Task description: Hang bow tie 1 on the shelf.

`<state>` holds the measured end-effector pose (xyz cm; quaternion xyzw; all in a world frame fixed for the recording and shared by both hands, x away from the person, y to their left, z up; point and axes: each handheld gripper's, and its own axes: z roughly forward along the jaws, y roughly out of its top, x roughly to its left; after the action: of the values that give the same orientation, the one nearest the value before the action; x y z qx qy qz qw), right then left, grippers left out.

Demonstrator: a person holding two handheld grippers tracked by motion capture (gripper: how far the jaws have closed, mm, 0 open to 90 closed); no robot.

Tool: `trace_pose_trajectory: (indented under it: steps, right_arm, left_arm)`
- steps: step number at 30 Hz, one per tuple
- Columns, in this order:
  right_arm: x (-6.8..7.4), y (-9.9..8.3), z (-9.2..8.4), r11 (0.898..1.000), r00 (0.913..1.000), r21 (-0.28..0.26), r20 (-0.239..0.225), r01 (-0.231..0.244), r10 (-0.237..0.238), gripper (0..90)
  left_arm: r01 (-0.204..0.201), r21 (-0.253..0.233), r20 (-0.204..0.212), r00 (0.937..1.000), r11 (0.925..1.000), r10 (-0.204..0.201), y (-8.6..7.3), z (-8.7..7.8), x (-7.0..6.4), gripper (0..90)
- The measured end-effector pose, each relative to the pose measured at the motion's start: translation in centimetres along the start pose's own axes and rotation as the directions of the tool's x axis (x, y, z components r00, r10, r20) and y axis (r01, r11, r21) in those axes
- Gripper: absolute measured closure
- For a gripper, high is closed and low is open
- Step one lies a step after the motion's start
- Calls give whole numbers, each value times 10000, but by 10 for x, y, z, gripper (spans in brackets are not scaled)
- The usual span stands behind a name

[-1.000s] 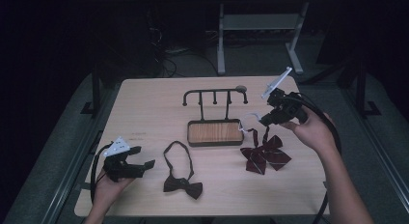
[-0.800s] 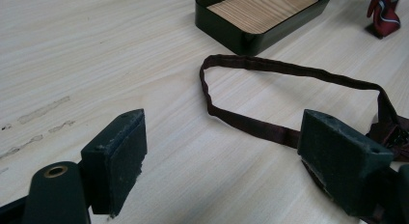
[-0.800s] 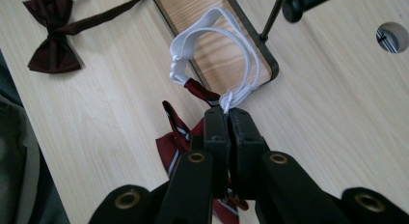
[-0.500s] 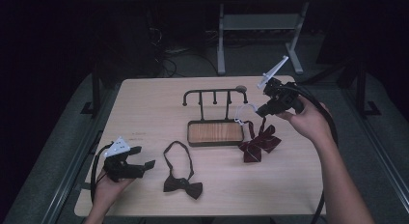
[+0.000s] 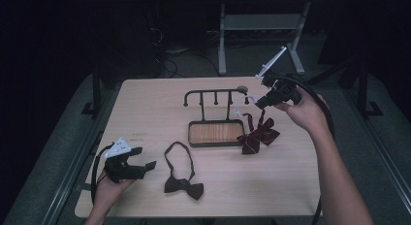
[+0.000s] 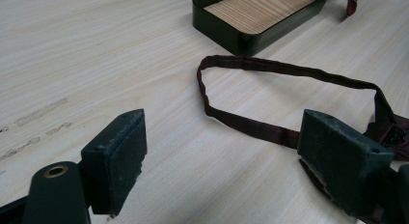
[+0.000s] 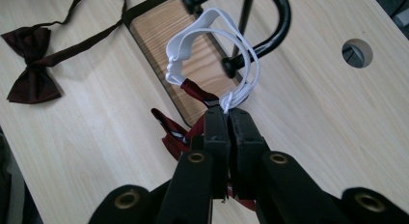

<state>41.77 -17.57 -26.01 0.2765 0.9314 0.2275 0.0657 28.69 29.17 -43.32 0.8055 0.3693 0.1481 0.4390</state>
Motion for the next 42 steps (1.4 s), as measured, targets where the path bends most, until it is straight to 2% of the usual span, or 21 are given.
trace_pose_trajectory:
  steps: [11,24,35,42]
  right_arm:
    - [-17,5,13,9988,9991,259,57,-425,424,861]
    - [-20,3,15,9981,9984,238,0,-563,563,821]
    - [-15,-10,14,9994,9981,-118,-530,-323,316,766]
    - [-14,-17,14,9996,9974,-212,-706,-185,170,734]
  left_arm:
    - [33,15,58,10000,10000,-33,0,0,0,178]
    - [14,4,36,10000,10000,-14,0,0,-1,178]
    - [-43,72,89,10000,10000,42,0,1,-2,178]
    - [-23,115,110,9999,9999,22,0,2,-1,178]
